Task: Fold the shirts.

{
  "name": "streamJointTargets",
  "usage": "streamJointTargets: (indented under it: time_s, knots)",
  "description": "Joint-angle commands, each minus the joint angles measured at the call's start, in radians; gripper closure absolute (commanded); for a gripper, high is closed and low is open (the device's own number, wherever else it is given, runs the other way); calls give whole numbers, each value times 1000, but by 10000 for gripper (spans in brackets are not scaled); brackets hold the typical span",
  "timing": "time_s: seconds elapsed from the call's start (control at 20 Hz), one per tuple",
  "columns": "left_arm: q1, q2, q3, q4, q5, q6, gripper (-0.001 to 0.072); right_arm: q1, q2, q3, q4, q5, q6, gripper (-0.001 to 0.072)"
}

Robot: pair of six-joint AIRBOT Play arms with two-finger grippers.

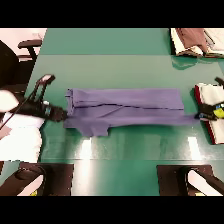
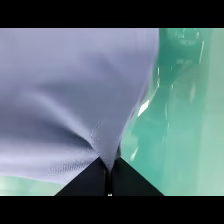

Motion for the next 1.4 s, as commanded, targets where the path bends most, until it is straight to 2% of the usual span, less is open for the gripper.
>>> streamJointTargets:
  time_s: [0.0, 0.2, 0.4, 0.45, 0.5, 0.55, 0.75, 0.8, 0.85, 0.9, 1.1, 1.3, 1.35]
  knots:
    - [0, -253, 171, 58, 184, 65, 685, 67, -223, 198, -2, -52, 12, 696]
    - [0, -523, 364, 59, 301, 66, 684, 86, -465, 414, 8, -56, 20, 695]
    - [0, -625, 442, 57, 360, 61, 677, 69, -612, 550, 167, -66, 16, 689]
    - [0, -624, 445, 58, 365, 60, 447, 60, -634, 577, 211, -74, -1, 584]
    - [0, -624, 452, 57, 361, 56, 219, 47, -652, 607, 257, -74, -9, 313]
    - [0, -622, 465, 57, 340, 56, 167, 32, -663, 632, 292, -66, -13, 190]
    - [0, -622, 531, 23, 181, 59, 171, -54, -624, 583, 336, -3, -89, 175]
    - [0, -622, 531, 0, 159, 60, 368, -86, -609, 535, 336, -5, -96, 134]
    - [0, -622, 531, -22, 144, 68, 637, -117, -603, 490, 338, -6, -98, 113]
    - [0, -622, 531, -57, 143, 78, 675, -145, -605, 454, 339, -5, -98, 113]
    - [-11, -624, 520, -253, 186, 93, 676, -210, -607, 294, 341, -85, -148, 121]
    - [-114, -661, 517, -251, 286, 89, 684, -172, -669, 249, 401, -108, -166, 139]
    - [-143, -678, 517, -251, 304, 84, 684, -154, -689, 250, 436, -113, -167, 187]
